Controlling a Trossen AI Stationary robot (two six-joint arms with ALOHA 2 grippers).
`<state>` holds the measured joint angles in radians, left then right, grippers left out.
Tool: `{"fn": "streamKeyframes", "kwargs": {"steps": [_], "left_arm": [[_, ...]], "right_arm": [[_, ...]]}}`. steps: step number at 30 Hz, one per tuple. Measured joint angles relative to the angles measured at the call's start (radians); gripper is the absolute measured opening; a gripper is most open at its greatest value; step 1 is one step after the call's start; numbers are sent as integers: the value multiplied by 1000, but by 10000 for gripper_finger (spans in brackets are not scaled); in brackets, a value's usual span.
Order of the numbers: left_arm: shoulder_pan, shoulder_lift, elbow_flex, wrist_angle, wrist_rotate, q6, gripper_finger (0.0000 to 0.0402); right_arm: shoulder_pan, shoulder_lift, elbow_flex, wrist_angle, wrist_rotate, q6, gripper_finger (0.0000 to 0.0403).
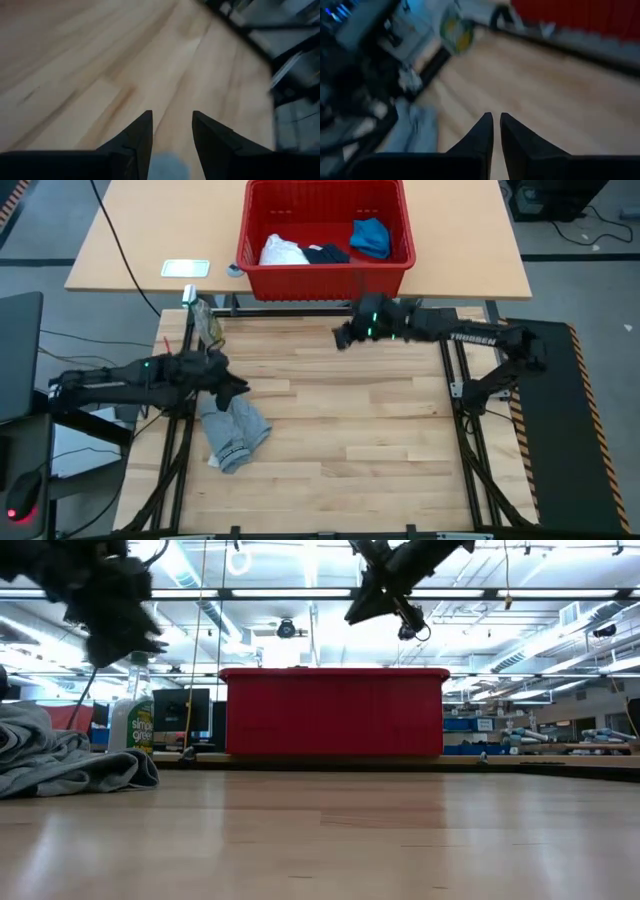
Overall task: Fold laundry
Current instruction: Remove the black pants from the red laundry bin
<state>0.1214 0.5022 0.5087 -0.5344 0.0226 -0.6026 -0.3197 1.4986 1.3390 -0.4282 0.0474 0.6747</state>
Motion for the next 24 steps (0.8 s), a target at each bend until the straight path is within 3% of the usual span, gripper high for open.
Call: {"fn": "streamKeyframes", "kwargs": {"steps": [9,14,18,24], "left_arm": [[268,158,-1,388,152,49,142],[451,272,7,776,252,44,142],[603,403,91,847,338,60,142],[704,591,294,884,367,152,142]], "right_arm": [[-255,67,148,15,-203,-221,43],[-386,127,257,38,-386,-349,43],[-485,210,377,30,-464,-441,43],[-615,350,544,-17,-558,-488,43]]}}
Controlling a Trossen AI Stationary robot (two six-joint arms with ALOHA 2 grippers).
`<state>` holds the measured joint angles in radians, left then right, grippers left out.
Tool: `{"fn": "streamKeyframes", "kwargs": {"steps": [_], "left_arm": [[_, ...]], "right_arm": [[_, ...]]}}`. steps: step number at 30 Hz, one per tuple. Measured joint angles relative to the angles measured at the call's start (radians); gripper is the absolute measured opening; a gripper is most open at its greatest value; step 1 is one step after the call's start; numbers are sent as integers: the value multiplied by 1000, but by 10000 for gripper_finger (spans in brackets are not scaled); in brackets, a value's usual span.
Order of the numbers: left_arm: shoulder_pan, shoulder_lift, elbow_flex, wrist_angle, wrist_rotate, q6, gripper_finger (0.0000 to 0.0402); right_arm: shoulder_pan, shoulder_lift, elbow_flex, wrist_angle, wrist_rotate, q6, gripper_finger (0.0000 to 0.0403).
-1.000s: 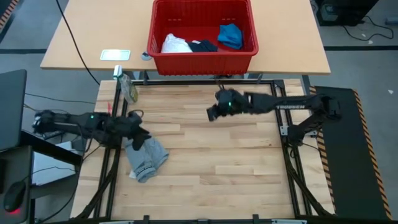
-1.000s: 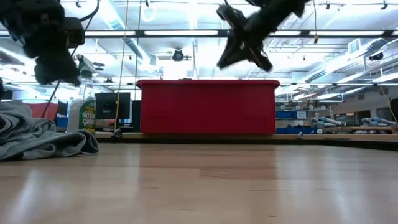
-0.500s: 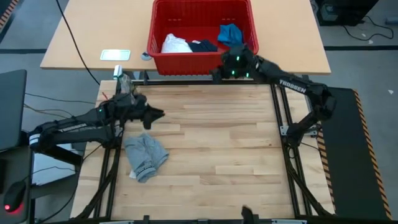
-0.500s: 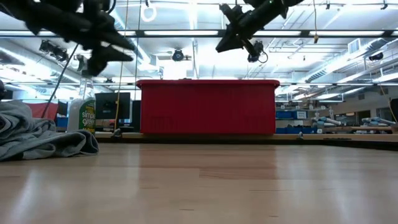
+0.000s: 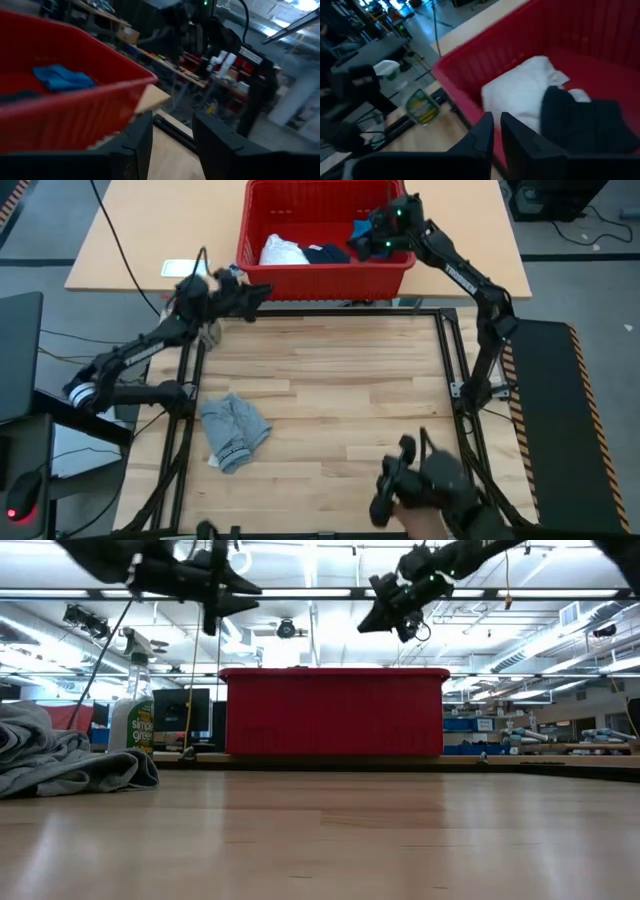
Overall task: Fold laundry
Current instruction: Remove the black pants from the red laundry bin
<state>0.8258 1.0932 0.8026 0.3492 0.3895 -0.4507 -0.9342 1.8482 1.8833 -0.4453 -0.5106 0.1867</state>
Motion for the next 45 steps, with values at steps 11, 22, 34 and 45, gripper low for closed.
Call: {"fn": "streamKeyframes", "kwargs": {"steps": [11,22,34,45], "left_arm": [[87,415,393,-38,1,26,142],[96,620,570,-352,-1,167,141],[83,620,569,-494,-7,302,141],[34,616,569,-627,-19,319,141]], "right_arm": [[-105,155,51,-45,17,-117,43],[-84,207,58,-207,50,-216,43],[-67,211,48,-215,18,-169,46],[-53,274,50,269,265,-234,133]]}}
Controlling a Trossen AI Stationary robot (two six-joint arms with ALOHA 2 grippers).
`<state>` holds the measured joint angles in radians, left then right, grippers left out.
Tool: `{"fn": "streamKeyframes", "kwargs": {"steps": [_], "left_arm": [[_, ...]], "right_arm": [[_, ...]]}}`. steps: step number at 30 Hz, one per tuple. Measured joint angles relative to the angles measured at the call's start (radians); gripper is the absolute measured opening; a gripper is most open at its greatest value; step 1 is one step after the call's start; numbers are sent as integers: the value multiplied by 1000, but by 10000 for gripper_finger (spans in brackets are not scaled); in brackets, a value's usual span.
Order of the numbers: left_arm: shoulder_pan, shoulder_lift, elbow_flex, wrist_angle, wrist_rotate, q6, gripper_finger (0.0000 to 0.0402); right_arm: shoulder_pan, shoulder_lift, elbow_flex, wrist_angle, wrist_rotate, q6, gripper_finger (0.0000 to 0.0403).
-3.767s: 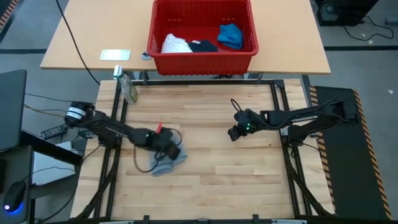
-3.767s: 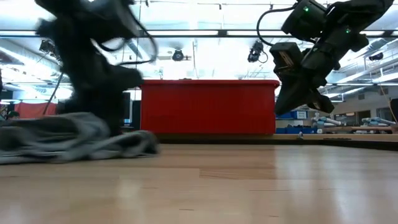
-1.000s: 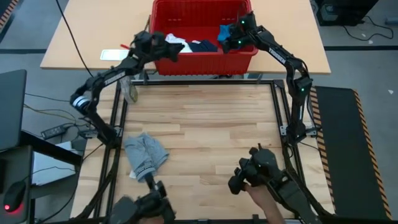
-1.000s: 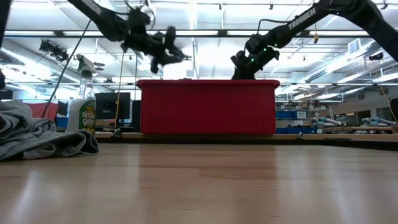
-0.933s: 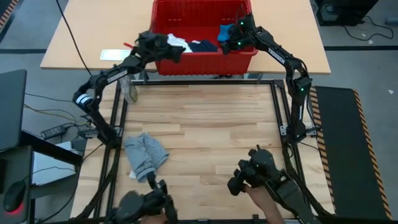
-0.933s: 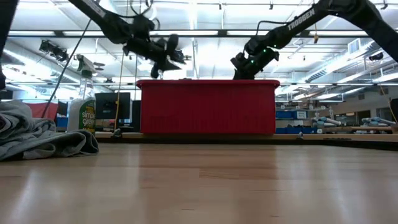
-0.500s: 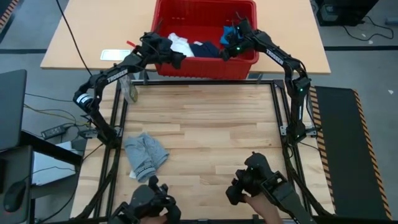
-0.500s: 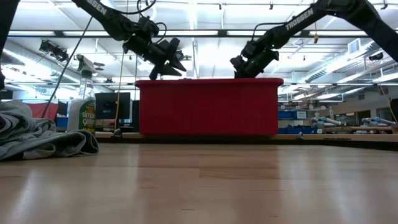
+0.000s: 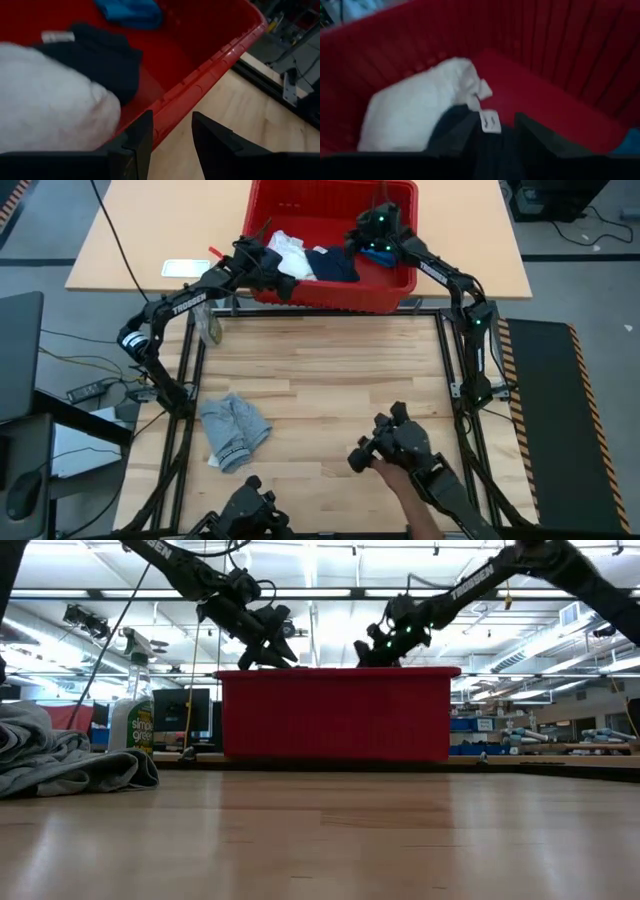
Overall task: Fold laundry
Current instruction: Remove the black pants from the red laundry bin
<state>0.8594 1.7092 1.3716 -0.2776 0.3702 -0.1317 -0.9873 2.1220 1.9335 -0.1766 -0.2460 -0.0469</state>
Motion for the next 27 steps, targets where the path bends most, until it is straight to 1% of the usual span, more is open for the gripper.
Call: {"fn": "streamKeyframes", "kwargs": {"steps": [4,7,10,13,17,21,24,27], "left_arm": [[-21,0,-3,-40,10,-29,141],[-34,2,-3,-25,1,-37,141],[-41,2,-3,-30,0,-44,141],[-46,2,-3,-29,-5,-64,141],[-63,2,-3,-29,-14,-77,141],[-79,2,-3,-28,-26,-76,141],[-83,2,-3,-25,-38,-80,141],[-82,2,-3,-24,-38,-87,141]], "right_arm": [[11,74,0,12,17,9,190],[24,127,-1,11,-12,9,224],[37,177,0,-12,-49,-2,246],[46,218,0,-30,-40,-8,254],[46,253,13,-52,5,-10,250],[47,265,13,-59,63,-20,230],[47,265,12,-59,88,-37,199],[41,265,12,-59,96,-39,149]]}}
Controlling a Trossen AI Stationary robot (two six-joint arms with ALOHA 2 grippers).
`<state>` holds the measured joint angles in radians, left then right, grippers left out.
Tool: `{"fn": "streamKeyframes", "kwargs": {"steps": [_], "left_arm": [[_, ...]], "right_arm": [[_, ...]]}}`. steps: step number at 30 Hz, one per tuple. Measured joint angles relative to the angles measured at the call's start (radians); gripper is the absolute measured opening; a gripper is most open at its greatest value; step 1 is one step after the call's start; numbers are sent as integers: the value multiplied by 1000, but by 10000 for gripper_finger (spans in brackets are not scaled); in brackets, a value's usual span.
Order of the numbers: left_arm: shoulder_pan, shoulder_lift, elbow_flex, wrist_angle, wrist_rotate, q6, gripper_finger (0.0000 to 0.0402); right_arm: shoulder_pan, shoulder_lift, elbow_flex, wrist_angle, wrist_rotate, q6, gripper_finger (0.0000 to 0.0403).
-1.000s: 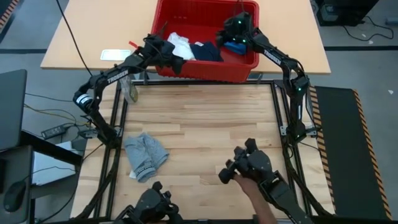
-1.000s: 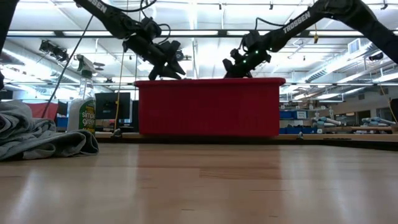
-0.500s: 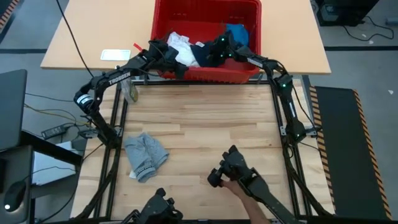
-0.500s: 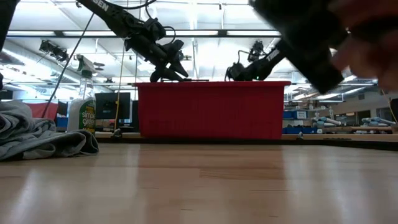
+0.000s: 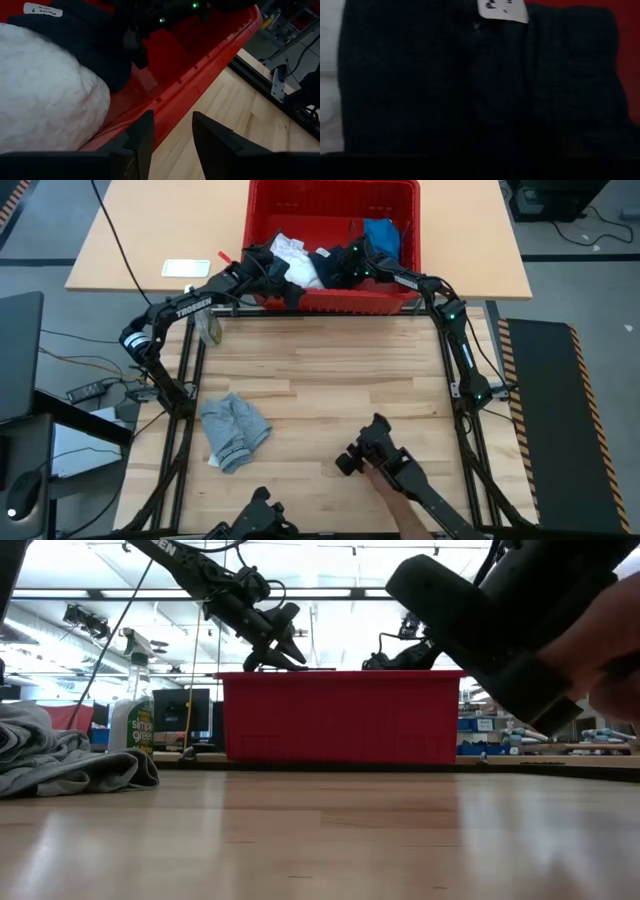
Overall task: Fold laundry
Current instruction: Remove the black pants from the red laundry bin
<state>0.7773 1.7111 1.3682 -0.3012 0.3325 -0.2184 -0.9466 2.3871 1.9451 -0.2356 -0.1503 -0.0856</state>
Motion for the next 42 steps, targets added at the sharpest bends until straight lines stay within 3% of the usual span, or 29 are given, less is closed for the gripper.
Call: {"fn": "streamKeyframes", "kwargs": {"steps": [4,6,17,27,34,42], "left_arm": [[0,0,0,10,-3,-26,141],[0,1,0,17,-6,-35,141],[-3,3,0,30,-25,-87,141],[-14,-19,-6,72,-73,-141,141],[-58,0,-3,41,-96,-116,141],[-88,-3,-5,32,-110,-169,141]], "right_arm": [[-7,-4,-1,5,4,0,44],[-10,-15,-2,5,0,-5,13],[-13,-256,-2,23,-12,-72,3],[-13,-467,1,24,-59,-92,2],[-26,-314,-2,-49,-11,-92,29],[-26,-147,-3,-65,-4,-79,134]]}}
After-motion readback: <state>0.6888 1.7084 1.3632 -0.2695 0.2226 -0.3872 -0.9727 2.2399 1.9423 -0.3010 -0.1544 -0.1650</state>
